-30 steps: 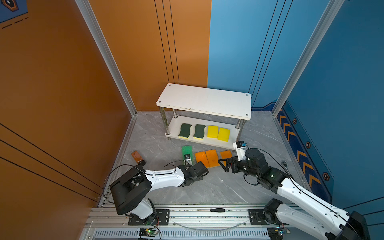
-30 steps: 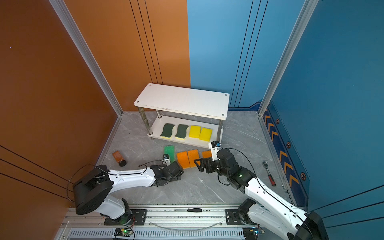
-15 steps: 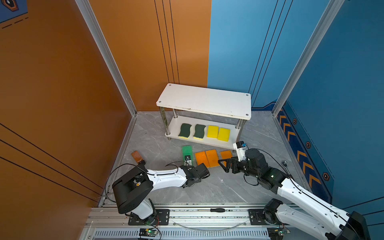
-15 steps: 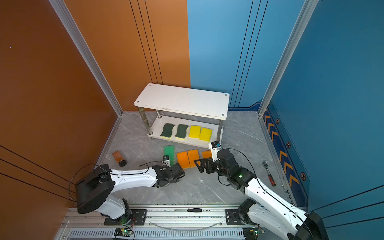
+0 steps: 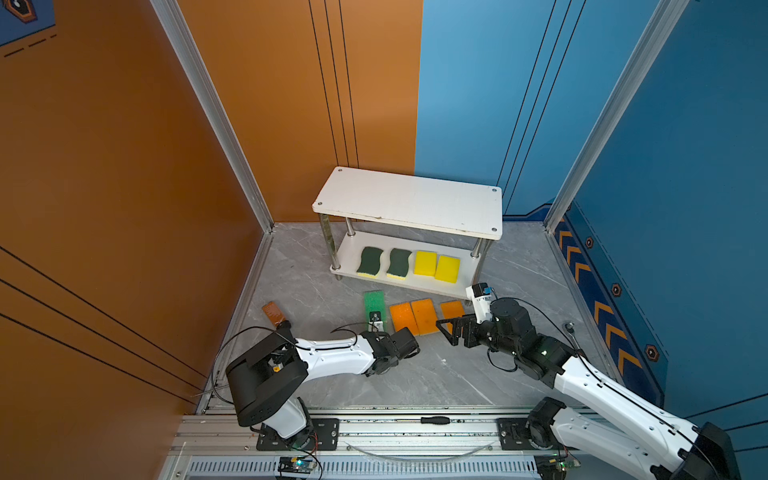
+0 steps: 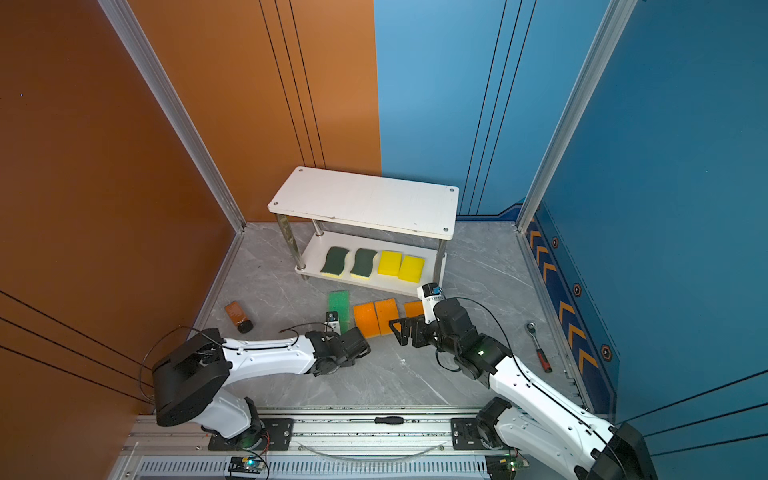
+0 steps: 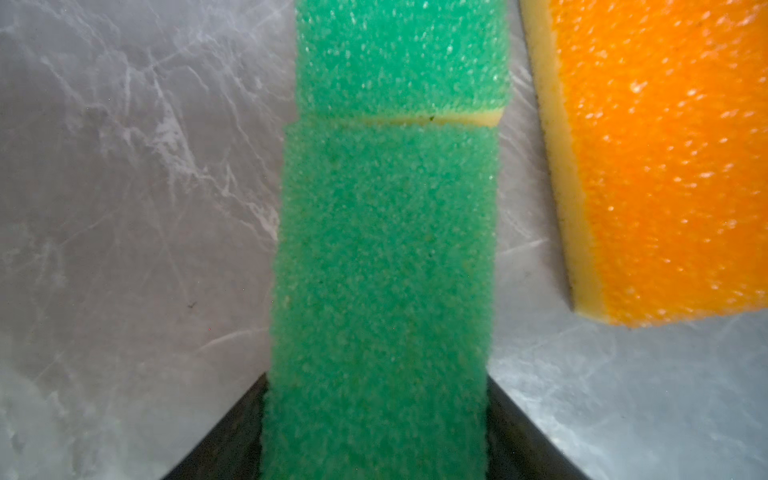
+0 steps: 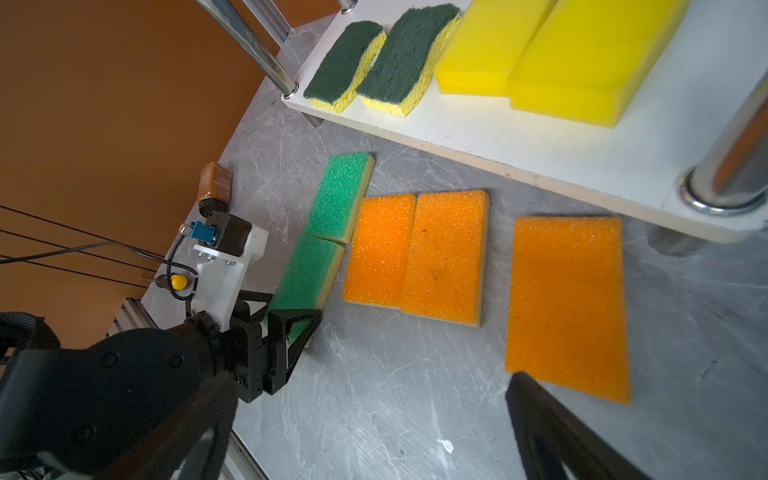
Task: Place and organize the cleaning sponges onto the shelf
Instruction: 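Lift the bright green sponge off the table with the left gripper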
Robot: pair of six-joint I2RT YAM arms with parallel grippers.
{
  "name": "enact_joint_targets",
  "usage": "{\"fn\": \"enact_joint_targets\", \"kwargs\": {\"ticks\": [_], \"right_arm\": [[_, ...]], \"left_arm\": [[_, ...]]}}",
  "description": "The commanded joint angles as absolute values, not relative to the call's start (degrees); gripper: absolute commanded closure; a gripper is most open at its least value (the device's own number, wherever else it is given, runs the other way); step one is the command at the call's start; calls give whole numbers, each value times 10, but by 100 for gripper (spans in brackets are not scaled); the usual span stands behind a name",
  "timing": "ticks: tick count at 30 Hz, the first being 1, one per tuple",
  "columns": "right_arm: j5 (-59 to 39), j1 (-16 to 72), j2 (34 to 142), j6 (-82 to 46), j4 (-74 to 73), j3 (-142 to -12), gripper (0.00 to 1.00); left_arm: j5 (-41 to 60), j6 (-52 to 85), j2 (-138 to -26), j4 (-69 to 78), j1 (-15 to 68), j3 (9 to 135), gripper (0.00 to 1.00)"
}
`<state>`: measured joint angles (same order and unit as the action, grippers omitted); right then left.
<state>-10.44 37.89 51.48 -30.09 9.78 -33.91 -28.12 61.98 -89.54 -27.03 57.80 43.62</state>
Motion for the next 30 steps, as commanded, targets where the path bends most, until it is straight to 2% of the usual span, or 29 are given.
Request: {"fn": "enact_joint_targets", "kwargs": {"ticks": [1,17,30], "right_arm": [[-107,381,511,-305,88,-333,0],[-106,382,514,-307,89,-333,0],[-107,382,515,-308,88,-334,0]], "left_arm": [[-291,616,-903,-290,584,446,29],[-318,584,-878,-333,596,480,42],[-328,573,-849,-345,599,485,43]]}}
